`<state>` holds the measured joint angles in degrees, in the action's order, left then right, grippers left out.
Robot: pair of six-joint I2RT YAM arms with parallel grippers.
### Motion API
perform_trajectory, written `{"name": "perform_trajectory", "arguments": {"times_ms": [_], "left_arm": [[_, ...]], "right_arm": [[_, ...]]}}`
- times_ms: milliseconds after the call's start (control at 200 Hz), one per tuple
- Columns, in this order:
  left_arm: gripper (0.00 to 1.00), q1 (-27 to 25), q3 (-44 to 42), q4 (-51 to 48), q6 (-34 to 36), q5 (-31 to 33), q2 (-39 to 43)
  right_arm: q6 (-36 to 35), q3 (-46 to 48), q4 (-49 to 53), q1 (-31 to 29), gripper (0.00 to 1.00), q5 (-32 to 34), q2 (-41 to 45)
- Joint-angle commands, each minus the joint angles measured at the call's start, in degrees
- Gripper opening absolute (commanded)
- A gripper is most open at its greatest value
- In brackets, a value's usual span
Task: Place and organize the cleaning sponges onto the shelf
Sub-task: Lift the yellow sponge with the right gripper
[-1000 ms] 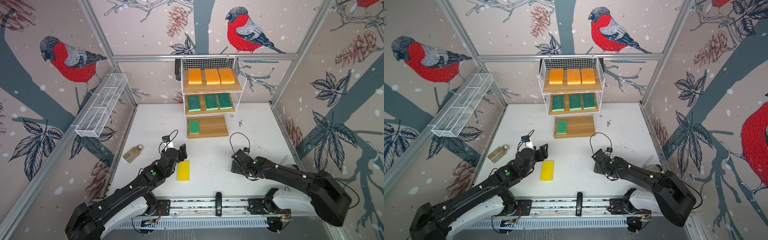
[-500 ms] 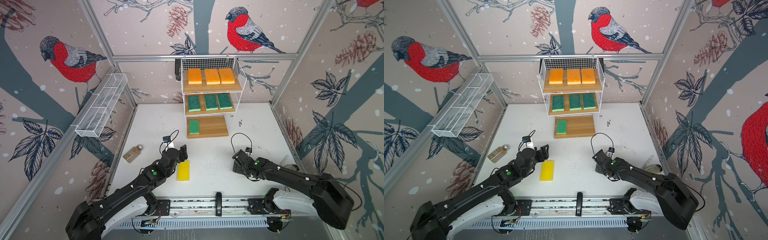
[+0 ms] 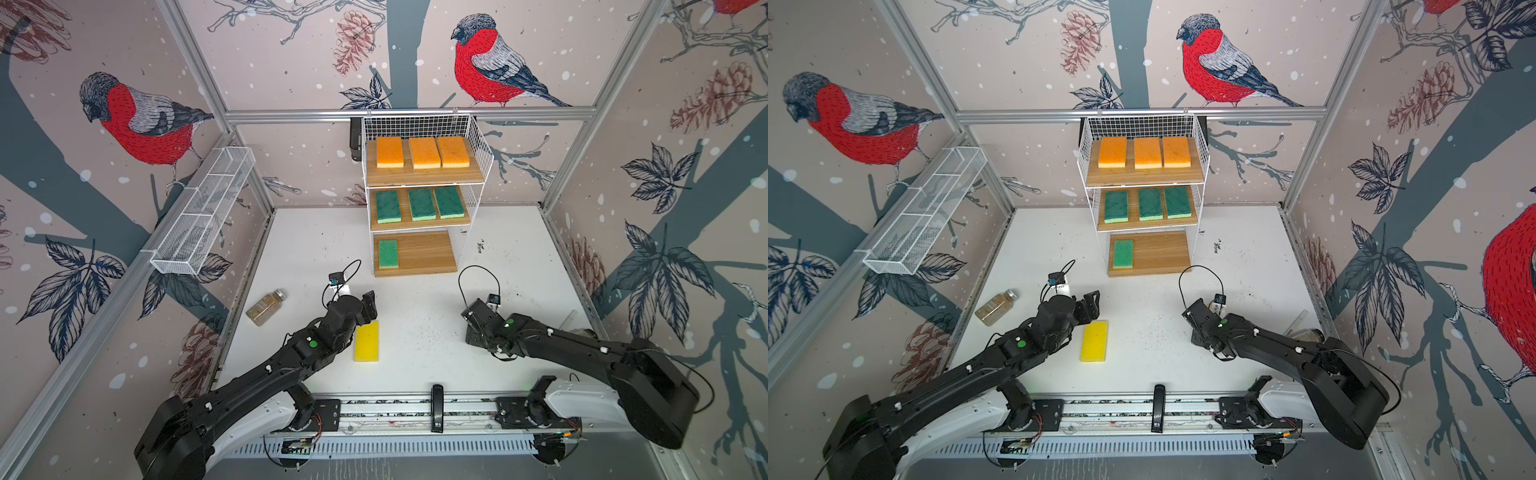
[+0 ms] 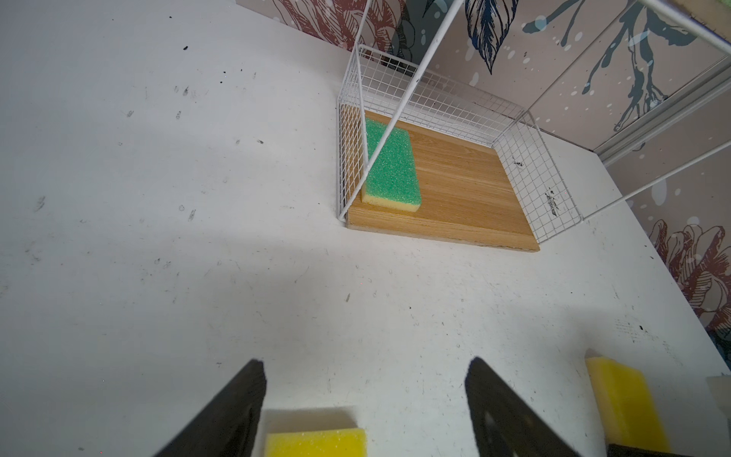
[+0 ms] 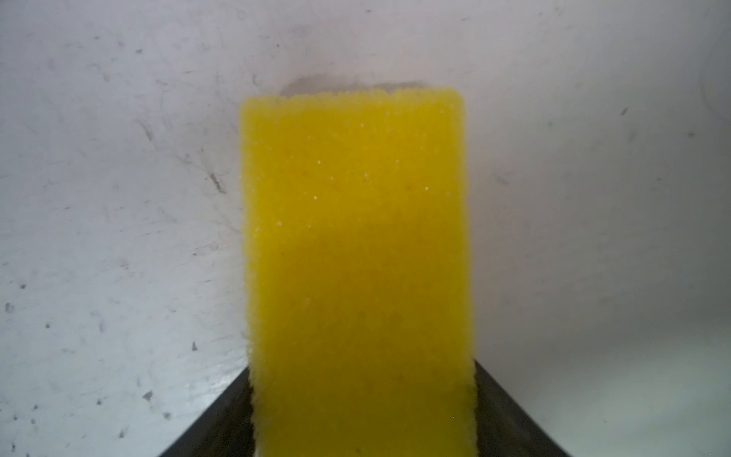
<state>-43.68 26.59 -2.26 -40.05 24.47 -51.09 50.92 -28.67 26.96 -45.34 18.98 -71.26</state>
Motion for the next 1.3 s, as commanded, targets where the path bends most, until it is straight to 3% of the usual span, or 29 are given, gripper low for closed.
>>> {"name": "perform_trajectory", "arguments": {"times_ms": [0, 380, 690, 940, 1291], "left_arm": [[0.80, 0.09, 0.57, 1.09, -0.03, 0.23, -0.15], [0.80, 0.13, 1.15, 1.75, -0.20, -0.51, -2.26], [0.80, 0.09, 1.36, 1.34, -0.29, -0.20, -2.01], [0.80, 0.13, 1.69, -1.19, -0.29, 1.32, -0.71], [0.80, 0.09, 0.57, -3.70, -0.99, 3.22, 2.67]], "right_arm": [[-1.16, -0.25, 0.48, -0.01, 0.76, 0.00, -0.28], [-1.41, 0.19, 0.97, -0.01, 0.72, 0.81, -1.39], [-4.15, 0.97, -1.66, -0.32, 0.64, -1.23, -0.76], [-5.59, 0.81, -4.44, -1.93, 0.63, -2.17, 1.22], [-10.45, -4.22, -9.29, -5.15, 0.63, -0.95, -3.18]]}}
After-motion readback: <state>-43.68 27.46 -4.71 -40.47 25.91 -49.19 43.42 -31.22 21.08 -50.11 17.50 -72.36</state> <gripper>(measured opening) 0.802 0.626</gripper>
